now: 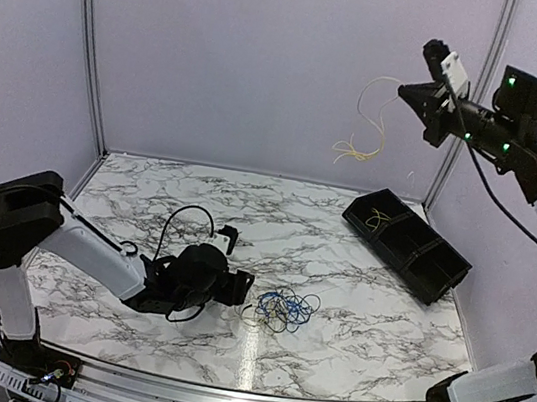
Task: Untangle the cables
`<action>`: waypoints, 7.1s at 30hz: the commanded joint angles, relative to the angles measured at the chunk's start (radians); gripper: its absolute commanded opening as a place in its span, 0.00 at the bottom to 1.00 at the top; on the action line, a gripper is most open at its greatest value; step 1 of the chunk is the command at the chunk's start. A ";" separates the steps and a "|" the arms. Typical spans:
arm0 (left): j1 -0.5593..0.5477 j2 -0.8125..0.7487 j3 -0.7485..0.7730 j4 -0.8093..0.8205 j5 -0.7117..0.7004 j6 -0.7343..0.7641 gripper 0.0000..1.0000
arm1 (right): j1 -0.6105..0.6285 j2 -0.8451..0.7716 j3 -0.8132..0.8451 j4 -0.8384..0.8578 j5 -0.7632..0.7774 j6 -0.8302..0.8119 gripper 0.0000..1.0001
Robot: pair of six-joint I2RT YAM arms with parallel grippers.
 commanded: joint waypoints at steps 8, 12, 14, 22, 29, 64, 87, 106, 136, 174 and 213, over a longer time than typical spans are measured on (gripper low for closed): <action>-0.006 -0.294 0.328 -0.547 0.035 0.251 0.73 | -0.225 0.056 -0.261 0.234 0.058 0.045 0.00; -0.003 -0.309 0.444 -0.661 0.018 0.325 0.76 | -0.331 0.142 -0.283 0.296 0.023 0.088 0.00; 0.002 -0.318 0.463 -0.660 -0.010 0.360 0.80 | -0.380 0.191 -0.273 0.315 -0.002 0.105 0.00; 0.016 -0.282 0.435 -0.630 -0.138 0.538 0.82 | -0.452 0.445 -0.154 0.315 0.005 0.114 0.00; 0.017 -0.315 0.375 -0.644 -0.226 0.487 0.88 | -0.458 0.635 -0.039 0.260 -0.007 0.124 0.00; 0.010 -0.349 0.370 -0.652 -0.204 0.496 0.89 | -0.441 0.848 0.025 0.086 0.077 0.119 0.32; 0.080 -0.265 0.204 -0.668 0.163 -0.007 0.54 | 0.018 0.072 -0.708 0.196 -0.294 0.008 0.43; 0.076 -0.056 0.124 -0.338 0.396 -0.120 0.50 | 0.313 0.260 -0.846 0.319 -0.274 -0.059 0.80; 0.077 -0.566 0.075 -0.490 0.125 -0.005 0.00 | 0.465 0.619 -0.758 0.384 0.032 0.073 0.26; 0.077 -0.563 0.032 -0.422 0.282 0.148 0.00 | 0.413 0.160 -0.654 0.251 -0.113 0.058 0.57; 0.053 -0.623 -0.093 -0.349 0.060 -0.008 0.00 | 0.044 0.189 -0.491 0.225 -0.278 0.217 0.00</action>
